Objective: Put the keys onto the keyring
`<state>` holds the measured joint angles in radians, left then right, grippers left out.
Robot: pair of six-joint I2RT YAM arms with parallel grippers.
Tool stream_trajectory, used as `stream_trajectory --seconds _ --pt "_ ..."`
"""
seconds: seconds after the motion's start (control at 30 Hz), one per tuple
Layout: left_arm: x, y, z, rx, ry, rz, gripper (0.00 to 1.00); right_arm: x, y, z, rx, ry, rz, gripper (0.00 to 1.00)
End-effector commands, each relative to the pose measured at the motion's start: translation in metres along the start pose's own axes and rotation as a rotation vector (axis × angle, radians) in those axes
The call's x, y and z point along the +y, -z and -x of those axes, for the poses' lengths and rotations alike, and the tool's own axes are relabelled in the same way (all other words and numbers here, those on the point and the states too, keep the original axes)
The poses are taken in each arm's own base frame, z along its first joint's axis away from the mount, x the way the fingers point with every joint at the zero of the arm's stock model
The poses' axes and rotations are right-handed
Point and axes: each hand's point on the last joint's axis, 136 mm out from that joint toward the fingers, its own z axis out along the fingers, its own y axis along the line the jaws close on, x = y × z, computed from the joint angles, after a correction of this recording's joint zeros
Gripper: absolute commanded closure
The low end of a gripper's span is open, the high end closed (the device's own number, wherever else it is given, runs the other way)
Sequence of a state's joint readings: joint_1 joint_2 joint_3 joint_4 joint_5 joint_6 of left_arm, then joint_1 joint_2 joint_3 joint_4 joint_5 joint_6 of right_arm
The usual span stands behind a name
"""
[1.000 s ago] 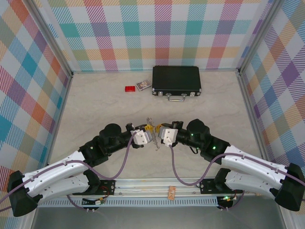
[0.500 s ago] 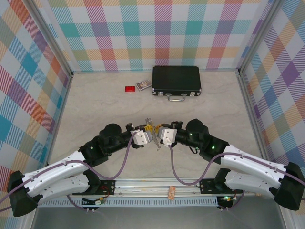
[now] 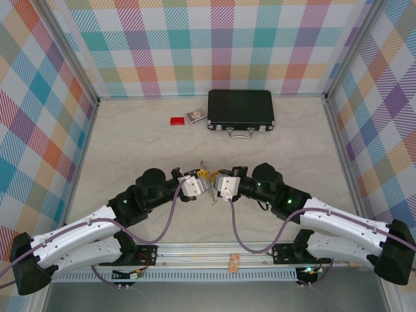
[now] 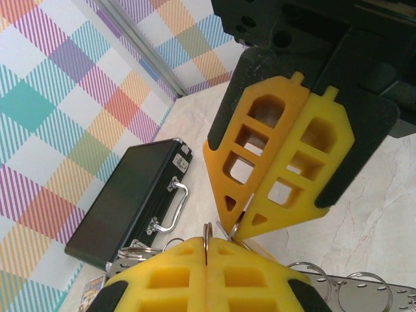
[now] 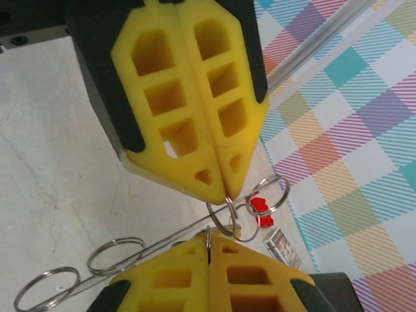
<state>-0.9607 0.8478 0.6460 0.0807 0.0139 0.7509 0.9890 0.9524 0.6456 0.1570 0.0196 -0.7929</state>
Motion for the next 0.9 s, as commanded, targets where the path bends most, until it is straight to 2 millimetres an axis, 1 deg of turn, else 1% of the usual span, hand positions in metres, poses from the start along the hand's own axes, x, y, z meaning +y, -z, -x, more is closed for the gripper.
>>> stream_trajectory --seconds 0.0,0.3,0.47,0.67,0.87 --pt "0.013 0.005 0.024 -0.072 0.008 0.039 1.00 -0.012 0.008 0.006 -0.024 -0.016 -0.068 1.00" --pt "0.010 0.005 0.024 -0.074 0.008 0.026 1.00 -0.015 0.009 0.009 -0.033 -0.021 -0.081 1.00" --pt "0.010 0.004 0.024 -0.073 0.007 0.025 1.00 -0.010 0.006 0.012 -0.047 -0.014 -0.046 1.00" --pt "0.010 0.004 0.024 -0.072 0.008 0.023 1.00 -0.003 0.003 0.011 -0.044 -0.009 -0.012 1.00" --pt "0.010 0.003 0.025 -0.075 0.007 0.017 1.00 -0.007 0.002 0.011 -0.042 -0.011 -0.033 1.00"
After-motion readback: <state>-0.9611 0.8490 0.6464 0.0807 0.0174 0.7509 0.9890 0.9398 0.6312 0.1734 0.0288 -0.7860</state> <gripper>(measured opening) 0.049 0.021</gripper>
